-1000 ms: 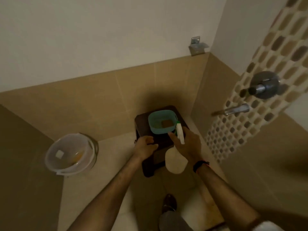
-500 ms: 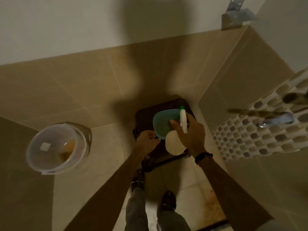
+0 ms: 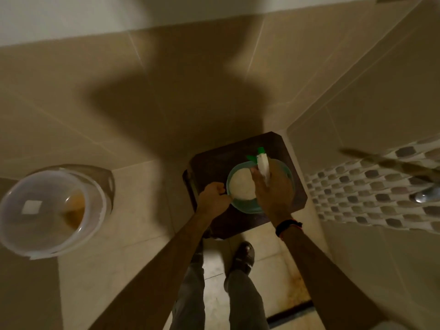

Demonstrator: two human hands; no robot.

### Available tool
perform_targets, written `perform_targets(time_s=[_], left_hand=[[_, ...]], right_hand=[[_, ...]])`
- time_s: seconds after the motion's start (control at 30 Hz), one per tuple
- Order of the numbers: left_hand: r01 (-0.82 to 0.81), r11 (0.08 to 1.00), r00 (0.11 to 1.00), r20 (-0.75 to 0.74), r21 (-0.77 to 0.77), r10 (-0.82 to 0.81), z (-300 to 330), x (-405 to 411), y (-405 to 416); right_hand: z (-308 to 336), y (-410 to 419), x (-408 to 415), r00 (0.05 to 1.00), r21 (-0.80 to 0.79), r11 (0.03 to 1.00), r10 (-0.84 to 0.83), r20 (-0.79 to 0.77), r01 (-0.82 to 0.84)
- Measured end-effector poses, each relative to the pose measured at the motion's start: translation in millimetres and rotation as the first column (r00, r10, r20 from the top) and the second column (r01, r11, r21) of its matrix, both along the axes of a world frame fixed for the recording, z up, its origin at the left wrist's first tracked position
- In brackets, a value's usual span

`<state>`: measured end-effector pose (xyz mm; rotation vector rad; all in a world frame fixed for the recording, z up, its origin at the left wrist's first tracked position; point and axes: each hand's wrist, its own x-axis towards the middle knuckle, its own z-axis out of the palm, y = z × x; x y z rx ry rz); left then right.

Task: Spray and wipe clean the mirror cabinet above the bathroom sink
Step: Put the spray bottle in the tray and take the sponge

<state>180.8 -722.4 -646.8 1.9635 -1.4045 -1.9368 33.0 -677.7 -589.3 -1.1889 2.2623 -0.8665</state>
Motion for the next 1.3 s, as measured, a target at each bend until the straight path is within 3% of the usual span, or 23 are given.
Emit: perform_targets(time_s=[0.13, 0.3, 0.5, 0.73, 0.87, 1.3], left_hand=[[-0.057, 0.998, 0.998, -0.013, 0.015, 0.057, -15.4, -9.1, -1.7], [-0.046, 0.999, 0.998, -0.038, -0.011, 0.046, -16.8, -16.7, 3.3], [-0.085, 0.996, 0.996, -0.024, -0.013, 0.085, -10.2, -23.5, 8.1], [-0.091, 0.995, 0.996, 0.005, -0.027, 0.091, -5.3, -24.6, 9.9], [-0.099, 0.995, 0.995, 0.006, -0.014, 0.099, -5.0, -24.6, 8.6], [-0.103, 0.994, 0.994, 0.031, -0.018, 0.104, 0.1, -26.0, 5.5]], right_hand=[[-30.4, 4.6, -0.2, 0.999, 0.032, 0.998, 0.052, -0.014, -0.051], [-38.9, 10.5, 4.6, 0.998, -0.048, 0.997, 0.051, -0.022, -0.052], [-38.8, 5.8, 11.7, 0.998, -0.108, 0.994, -0.024, 0.058, 0.031], [-49.3, 16.6, 3.9, 0.999, 0.068, 0.996, 0.051, 0.001, -0.051], [-52.5, 7.8, -0.8, 0.994, 0.051, 0.996, 0.064, 0.092, -0.068], [-50.4, 12.8, -9.1, 0.973, 0.074, 0.983, 0.151, 0.173, -0.166]])
